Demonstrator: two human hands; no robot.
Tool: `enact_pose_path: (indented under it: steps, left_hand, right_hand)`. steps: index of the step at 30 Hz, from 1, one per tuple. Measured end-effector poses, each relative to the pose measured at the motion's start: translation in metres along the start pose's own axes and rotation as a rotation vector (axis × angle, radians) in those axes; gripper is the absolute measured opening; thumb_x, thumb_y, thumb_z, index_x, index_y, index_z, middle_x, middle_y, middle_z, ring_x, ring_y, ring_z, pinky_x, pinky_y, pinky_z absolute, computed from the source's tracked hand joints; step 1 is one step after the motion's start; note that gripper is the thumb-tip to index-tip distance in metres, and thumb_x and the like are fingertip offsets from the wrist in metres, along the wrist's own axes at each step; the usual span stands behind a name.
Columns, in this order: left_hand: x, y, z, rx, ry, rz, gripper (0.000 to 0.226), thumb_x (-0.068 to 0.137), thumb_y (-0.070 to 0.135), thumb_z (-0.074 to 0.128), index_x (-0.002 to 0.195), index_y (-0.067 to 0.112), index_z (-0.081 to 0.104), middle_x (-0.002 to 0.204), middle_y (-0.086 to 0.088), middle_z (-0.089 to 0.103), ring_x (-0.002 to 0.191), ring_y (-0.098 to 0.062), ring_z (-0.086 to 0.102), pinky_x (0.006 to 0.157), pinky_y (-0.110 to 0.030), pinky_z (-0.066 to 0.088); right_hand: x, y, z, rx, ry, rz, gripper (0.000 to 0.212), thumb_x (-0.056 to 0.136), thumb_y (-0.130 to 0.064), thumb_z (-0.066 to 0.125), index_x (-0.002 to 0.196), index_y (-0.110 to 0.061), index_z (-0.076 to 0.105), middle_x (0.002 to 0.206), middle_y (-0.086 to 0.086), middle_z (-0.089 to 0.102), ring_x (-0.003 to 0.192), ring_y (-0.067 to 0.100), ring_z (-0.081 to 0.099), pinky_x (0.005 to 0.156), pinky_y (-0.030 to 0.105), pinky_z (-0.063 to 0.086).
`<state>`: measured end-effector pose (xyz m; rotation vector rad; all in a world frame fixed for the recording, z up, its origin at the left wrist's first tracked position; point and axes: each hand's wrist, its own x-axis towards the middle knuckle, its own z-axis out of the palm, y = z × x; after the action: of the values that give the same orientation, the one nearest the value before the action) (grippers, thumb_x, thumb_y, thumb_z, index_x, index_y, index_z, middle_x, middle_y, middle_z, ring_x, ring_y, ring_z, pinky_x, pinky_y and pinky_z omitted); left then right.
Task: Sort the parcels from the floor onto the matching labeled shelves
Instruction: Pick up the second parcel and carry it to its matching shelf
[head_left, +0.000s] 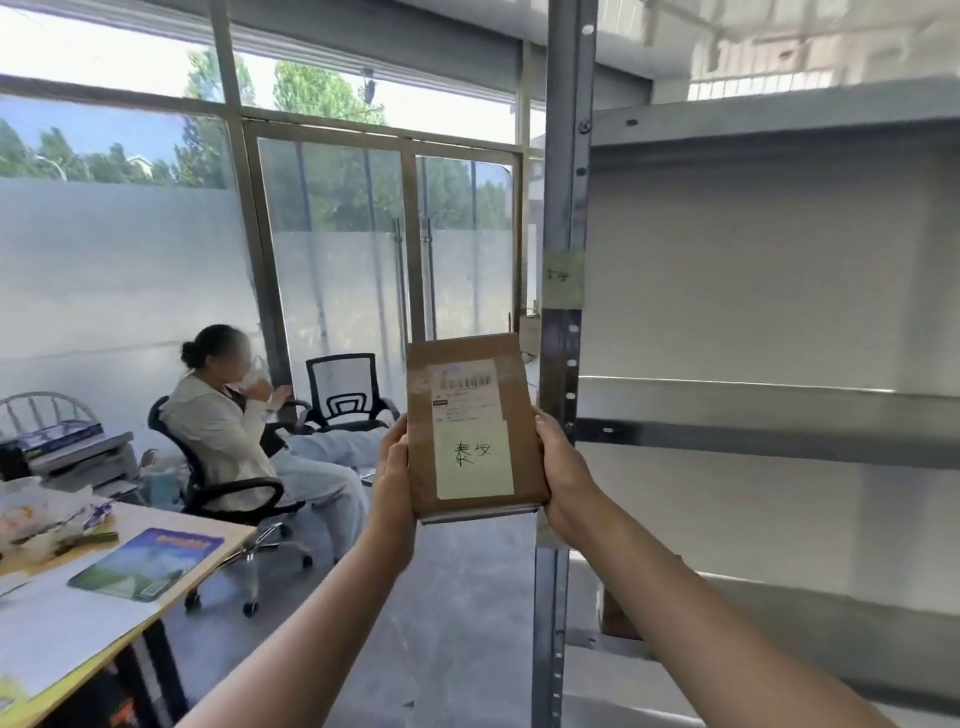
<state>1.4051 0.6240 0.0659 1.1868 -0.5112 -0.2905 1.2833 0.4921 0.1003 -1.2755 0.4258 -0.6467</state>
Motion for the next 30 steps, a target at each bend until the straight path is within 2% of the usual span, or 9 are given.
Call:
enact_pose_path:
  steps: [4,8,11,15,18,23,26,28,30]
  left_hand:
    - [-0.003,0.013,0.028,-0.014,-0.056,0.025,0.034,0.102,0.031,0.039,0.129,0.040,0.058,0.121,-0.008,0.071,0.108,-0.030,0.069,0.088,-0.052,0.058]
    - [-0.012,0.027,0.057,-0.021,-0.115,0.061,0.033,0.104,0.034,0.033,0.118,0.049,0.057,0.123,-0.006,0.070,0.111,-0.028,0.068,0.090,-0.056,0.057]
    - [-0.013,0.035,0.072,-0.015,-0.157,0.054,0.040,0.105,0.029,0.026,0.116,0.054,0.055,0.129,-0.005,0.065,0.114,-0.029,0.065,0.091,-0.059,0.055]
    - [-0.015,0.040,0.090,-0.021,-0.194,0.062,0.028,0.106,0.040,0.031,0.122,0.047,0.053,0.121,-0.004,0.067,0.107,-0.023,0.067,0.080,-0.044,0.060]
    - [-0.016,0.033,0.097,-0.007,-0.221,0.050,0.025,0.104,0.048,0.032,0.117,0.049,0.053,0.119,0.002,0.066,0.106,-0.019,0.066,0.081,-0.041,0.059]
    - [-0.015,0.009,0.098,0.026,-0.261,-0.008,0.038,0.101,0.058,0.029,0.132,0.045,0.046,0.127,0.001,0.062,0.112,-0.021,0.064,0.088,-0.050,0.059]
    - [-0.019,0.005,0.099,0.034,-0.258,-0.027,0.034,0.102,0.056,0.029,0.131,0.047,0.045,0.127,0.002,0.062,0.113,-0.021,0.063,0.090,-0.053,0.058]
    - [-0.019,0.006,0.100,0.043,-0.256,-0.031,0.036,0.102,0.056,0.029,0.133,0.046,0.043,0.126,0.003,0.061,0.112,-0.021,0.063,0.090,-0.055,0.057]
    - [-0.018,0.009,0.103,0.048,-0.265,-0.033,0.039,0.102,0.057,0.027,0.136,0.044,0.041,0.127,0.002,0.061,0.112,-0.021,0.063,0.090,-0.055,0.057]
  right_hand:
    - [-0.014,-0.018,-0.018,0.024,0.052,-0.068,0.036,0.103,-0.046,0.039,0.130,-0.034,0.059,0.113,0.004,0.075,0.101,0.023,0.072,0.073,0.034,0.061]
    - [-0.025,-0.030,-0.029,0.015,0.124,-0.161,0.035,0.101,-0.051,0.039,0.122,-0.035,0.062,0.104,-0.001,0.077,0.093,0.017,0.074,0.065,0.027,0.058]
    - [-0.027,-0.036,-0.037,-0.038,0.176,-0.228,0.037,0.102,-0.051,0.034,0.117,-0.035,0.063,0.104,-0.004,0.076,0.092,0.013,0.074,0.066,0.025,0.057]
    - [-0.027,-0.045,-0.048,-0.064,0.200,-0.279,0.039,0.103,-0.051,0.032,0.111,-0.033,0.066,0.101,-0.007,0.076,0.092,0.010,0.073,0.072,0.027,0.057]
    - [-0.029,-0.041,-0.055,-0.073,0.240,-0.284,0.040,0.102,-0.052,0.031,0.112,-0.034,0.066,0.103,-0.006,0.076,0.097,0.013,0.072,0.076,0.031,0.057]
    - [-0.032,-0.023,-0.067,-0.076,0.268,-0.239,0.042,0.102,-0.052,0.033,0.110,-0.031,0.068,0.102,-0.002,0.077,0.095,0.015,0.074,0.077,0.035,0.059]
    - [-0.031,-0.019,-0.072,-0.094,0.285,-0.239,0.042,0.101,-0.054,0.035,0.112,-0.030,0.068,0.101,-0.001,0.077,0.092,0.015,0.075,0.074,0.034,0.059]
    - [-0.029,-0.019,-0.075,-0.093,0.293,-0.244,0.039,0.101,-0.053,0.037,0.112,-0.031,0.067,0.103,-0.001,0.076,0.094,0.016,0.074,0.078,0.037,0.060]
    - [-0.028,-0.022,-0.076,-0.097,0.294,-0.256,0.036,0.103,-0.048,0.036,0.106,-0.033,0.068,0.098,-0.004,0.077,0.090,0.013,0.074,0.075,0.034,0.059]
